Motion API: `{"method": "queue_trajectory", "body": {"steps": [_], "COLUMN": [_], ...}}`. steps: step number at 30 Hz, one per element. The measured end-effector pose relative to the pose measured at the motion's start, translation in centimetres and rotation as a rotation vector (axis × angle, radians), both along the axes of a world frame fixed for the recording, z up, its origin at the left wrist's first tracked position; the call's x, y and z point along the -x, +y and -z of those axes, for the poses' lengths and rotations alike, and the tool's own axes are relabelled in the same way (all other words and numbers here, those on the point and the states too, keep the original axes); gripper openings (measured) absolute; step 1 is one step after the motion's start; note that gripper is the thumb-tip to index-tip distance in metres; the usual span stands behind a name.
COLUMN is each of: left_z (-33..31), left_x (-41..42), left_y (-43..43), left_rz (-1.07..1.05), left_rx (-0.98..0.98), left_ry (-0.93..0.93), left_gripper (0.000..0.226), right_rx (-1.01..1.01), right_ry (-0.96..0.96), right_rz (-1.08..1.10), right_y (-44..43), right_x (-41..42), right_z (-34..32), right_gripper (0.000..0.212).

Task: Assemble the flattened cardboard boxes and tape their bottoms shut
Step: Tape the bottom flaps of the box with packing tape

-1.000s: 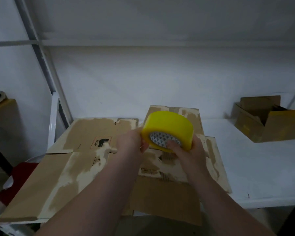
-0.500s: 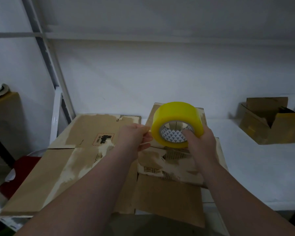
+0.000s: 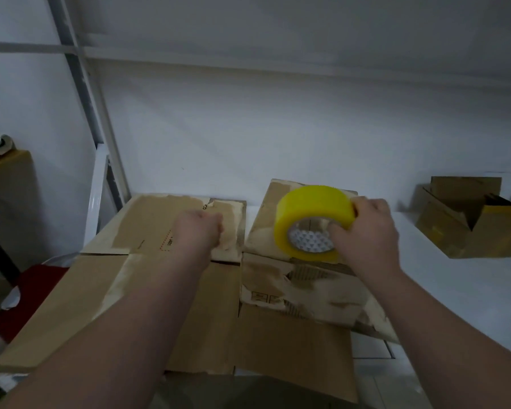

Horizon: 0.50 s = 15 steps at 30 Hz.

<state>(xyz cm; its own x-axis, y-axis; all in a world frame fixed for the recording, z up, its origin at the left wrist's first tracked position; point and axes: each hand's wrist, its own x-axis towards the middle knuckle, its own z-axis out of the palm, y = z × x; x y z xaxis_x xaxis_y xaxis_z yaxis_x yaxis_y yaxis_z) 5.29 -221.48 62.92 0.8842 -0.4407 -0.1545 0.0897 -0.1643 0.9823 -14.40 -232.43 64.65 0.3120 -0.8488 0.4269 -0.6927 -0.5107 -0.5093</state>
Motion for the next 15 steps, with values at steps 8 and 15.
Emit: {"method": "queue_trajectory", "body": {"steps": [8,15], "left_z": [3.7,5.4], "left_x": [0.2,-0.9], "left_y": [0.5,0.2], "left_rz": [0.042,0.024], "left_rx": [-0.095,-0.156], "left_ry": [0.014,-0.06], "left_gripper": [0.034,0.037], "right_rx": [0.118,0.205], "right_ry": [0.197,0.247], "right_rz": [-0.008,-0.081], "right_y": [-0.3,0.2], "right_x": [-0.1,-1.2], "right_z": [-0.2,-0.2], "right_gripper": [0.047,0.052]}}
